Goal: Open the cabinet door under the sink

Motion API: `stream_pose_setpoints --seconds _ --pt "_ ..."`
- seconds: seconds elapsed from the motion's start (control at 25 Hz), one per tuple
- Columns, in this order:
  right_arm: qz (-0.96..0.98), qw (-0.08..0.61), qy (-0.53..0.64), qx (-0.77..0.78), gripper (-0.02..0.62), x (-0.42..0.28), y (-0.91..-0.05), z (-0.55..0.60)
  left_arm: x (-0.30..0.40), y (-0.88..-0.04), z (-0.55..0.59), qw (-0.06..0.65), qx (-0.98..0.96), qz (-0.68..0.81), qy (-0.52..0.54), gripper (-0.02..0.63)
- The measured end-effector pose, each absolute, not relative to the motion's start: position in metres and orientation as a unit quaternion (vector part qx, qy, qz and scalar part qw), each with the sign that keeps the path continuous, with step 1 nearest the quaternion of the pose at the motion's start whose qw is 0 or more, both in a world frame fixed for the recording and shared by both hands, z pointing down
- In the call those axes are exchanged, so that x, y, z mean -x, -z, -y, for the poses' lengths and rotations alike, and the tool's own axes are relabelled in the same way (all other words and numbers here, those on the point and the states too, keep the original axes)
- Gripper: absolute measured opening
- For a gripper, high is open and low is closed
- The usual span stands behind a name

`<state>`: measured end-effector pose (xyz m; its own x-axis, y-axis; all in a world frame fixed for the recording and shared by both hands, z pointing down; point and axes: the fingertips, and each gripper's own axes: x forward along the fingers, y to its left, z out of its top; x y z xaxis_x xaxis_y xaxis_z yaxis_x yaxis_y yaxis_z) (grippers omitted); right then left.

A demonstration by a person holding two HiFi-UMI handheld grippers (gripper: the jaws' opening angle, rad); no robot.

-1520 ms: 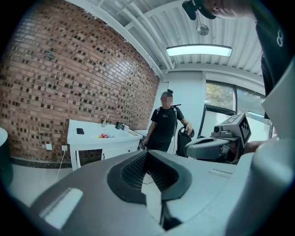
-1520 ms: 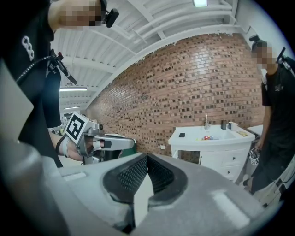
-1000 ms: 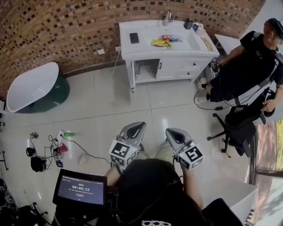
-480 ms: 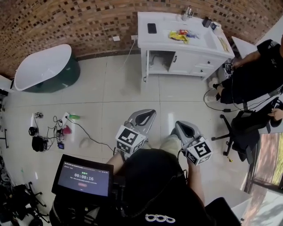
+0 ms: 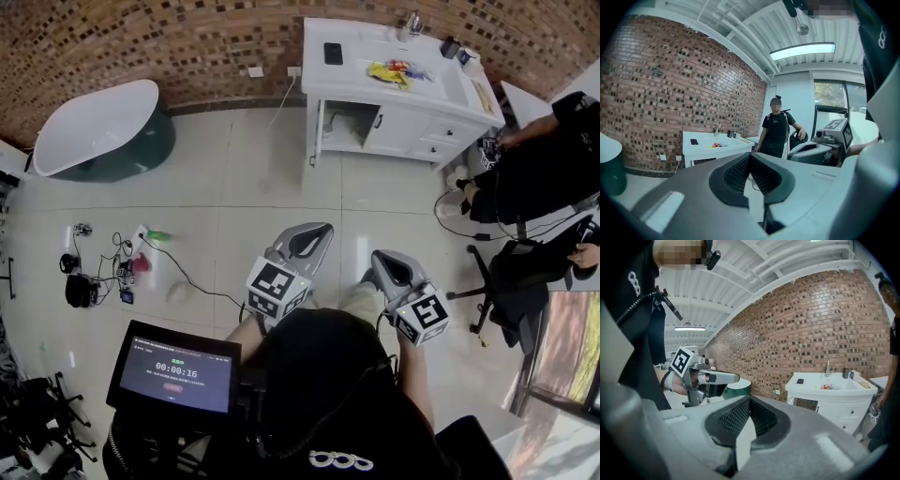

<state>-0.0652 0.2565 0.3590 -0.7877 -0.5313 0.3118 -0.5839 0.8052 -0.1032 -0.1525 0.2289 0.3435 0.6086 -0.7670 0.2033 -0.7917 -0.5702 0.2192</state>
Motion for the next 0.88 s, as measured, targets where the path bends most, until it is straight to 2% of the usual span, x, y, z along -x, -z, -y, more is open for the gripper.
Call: stream_pose_setpoints --seconds 0.88 --pt "0.935 0.136 -0.111 -0.308 -0.009 0.060 -0.361 -0.247 0.149 -0.346 -0.216 0.149 -0.891 0.425 -0.054 0.015"
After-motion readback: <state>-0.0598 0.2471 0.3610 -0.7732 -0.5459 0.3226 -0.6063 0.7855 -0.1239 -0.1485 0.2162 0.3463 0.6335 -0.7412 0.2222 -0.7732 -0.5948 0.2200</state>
